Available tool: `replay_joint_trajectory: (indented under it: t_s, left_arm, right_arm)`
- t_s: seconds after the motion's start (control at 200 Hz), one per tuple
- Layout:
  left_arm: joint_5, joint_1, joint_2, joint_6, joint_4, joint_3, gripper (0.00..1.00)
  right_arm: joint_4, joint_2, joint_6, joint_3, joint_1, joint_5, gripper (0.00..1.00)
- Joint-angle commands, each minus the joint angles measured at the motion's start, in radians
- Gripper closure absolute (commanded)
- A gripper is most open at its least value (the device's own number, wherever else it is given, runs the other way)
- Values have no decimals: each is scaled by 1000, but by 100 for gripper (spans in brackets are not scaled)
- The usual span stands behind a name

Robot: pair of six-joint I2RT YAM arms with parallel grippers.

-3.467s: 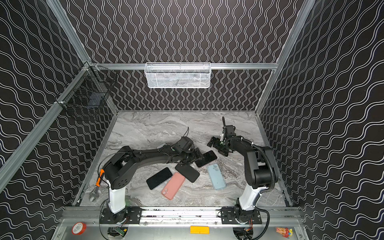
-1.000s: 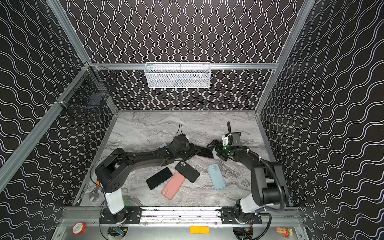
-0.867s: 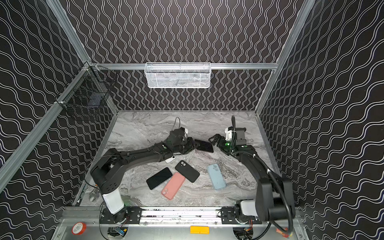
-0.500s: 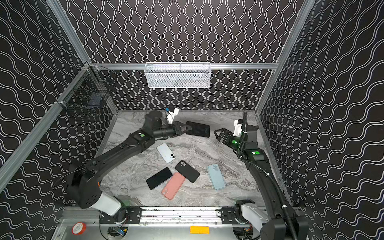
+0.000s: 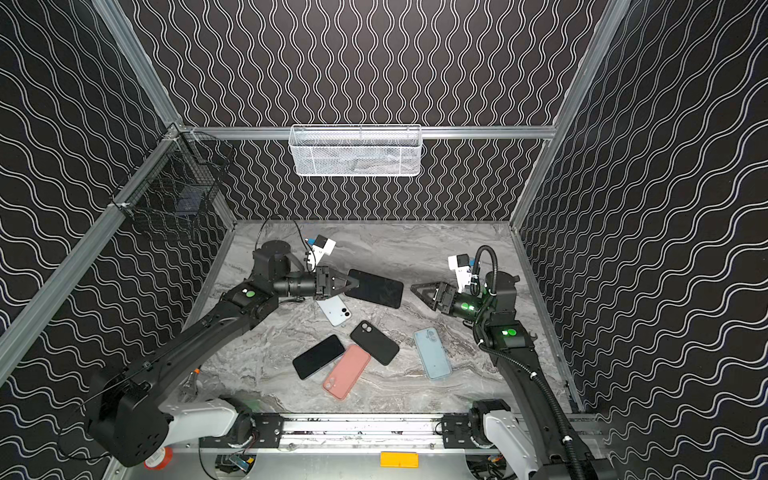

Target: Put the phone into the phone case

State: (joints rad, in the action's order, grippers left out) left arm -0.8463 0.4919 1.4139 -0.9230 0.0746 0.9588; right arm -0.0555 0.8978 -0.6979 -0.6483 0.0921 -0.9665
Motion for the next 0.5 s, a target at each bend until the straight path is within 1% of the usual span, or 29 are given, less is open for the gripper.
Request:
replay_joint_trajectory:
  t_s: [0.0, 0.06, 0.16, 0.195, 0.315, 0.496]
  left_arm:
    - [-3, -2, -33, -174, 268, -60, 100]
    - [12, -2, -47, -242, 362, -106, 100]
    - [40, 2, -61, -313, 425, -145, 100]
    - [45, 4, -68, -333, 446, -158, 100]
    - [47, 10, -86, -345, 445, -173, 100]
    - [58, 15, -104, -372, 472, -202, 100]
  right_arm:
    - [-245, -1, -133, 41, 3, -108, 10]
    - [-276, 9, -145, 60, 5, -106, 11]
    - [-364, 34, -197, 86, 13, -122, 14]
    - [-406, 44, -222, 90, 19, -133, 17]
    - [-503, 72, -271, 94, 63, -129, 24]
    - [-539, 130, -281, 59, 144, -113, 32]
